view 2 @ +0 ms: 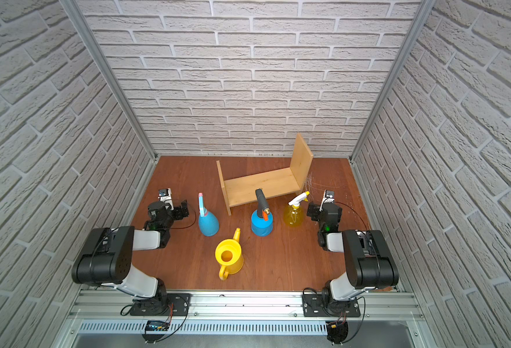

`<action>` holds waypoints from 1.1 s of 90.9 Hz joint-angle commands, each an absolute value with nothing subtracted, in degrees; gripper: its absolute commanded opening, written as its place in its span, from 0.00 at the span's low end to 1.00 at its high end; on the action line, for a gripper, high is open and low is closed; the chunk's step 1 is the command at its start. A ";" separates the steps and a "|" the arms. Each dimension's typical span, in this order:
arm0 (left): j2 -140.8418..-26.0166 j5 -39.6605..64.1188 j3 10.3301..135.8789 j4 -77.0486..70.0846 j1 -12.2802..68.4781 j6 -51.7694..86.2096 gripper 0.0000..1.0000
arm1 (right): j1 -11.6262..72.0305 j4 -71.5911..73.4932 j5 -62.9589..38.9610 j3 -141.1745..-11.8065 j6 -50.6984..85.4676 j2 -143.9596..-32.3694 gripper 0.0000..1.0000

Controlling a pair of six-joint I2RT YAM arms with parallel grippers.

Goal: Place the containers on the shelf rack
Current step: 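Pick up a container from the center of the board.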

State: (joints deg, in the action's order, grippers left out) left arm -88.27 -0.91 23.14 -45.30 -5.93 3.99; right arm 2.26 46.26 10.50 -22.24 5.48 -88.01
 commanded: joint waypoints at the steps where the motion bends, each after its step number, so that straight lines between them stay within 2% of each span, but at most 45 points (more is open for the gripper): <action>1: -82.93 -1.33 28.06 -35.73 -5.99 4.89 0.98 | 2.55 43.96 8.11 -25.10 4.13 -86.18 0.99; 8: -80.40 -2.48 33.62 -22.40 -6.06 6.25 0.98 | 2.53 38.95 7.48 -26.07 3.81 -82.73 0.99; 17: -74.84 -1.53 34.21 -19.17 -5.11 5.78 0.98 | 2.55 34.94 7.24 -25.59 4.02 -76.31 0.99; 38: -61.19 -0.72 40.95 -1.92 -4.97 9.86 0.98 | 2.55 20.62 9.17 -26.62 7.33 -53.43 0.99; 47: -56.07 0.81 44.44 3.41 -4.93 15.21 0.98 | 2.55 9.70 10.44 -30.36 8.49 -44.37 0.99; 58: -51.37 -4.36 48.43 11.88 -5.22 26.40 0.98 | 2.54 -5.48 12.33 -38.11 12.63 -38.40 0.99; 67: -49.14 -0.21 50.94 14.65 -5.62 29.48 0.98 | 2.54 -13.84 8.28 -44.32 13.44 -36.44 0.99; 79: -48.18 6.38 55.31 18.87 -5.60 34.69 0.98 | 2.55 -23.34 4.84 -51.50 21.84 -35.86 0.99; 100: -47.77 17.99 58.14 19.26 -2.04 44.60 0.98 | 2.66 -23.67 -21.61 -57.08 31.97 -38.71 0.99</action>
State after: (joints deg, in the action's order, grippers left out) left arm -48.42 10.09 56.80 18.72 -4.36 37.60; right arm 2.31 -22.22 -6.07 -55.05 24.05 -36.93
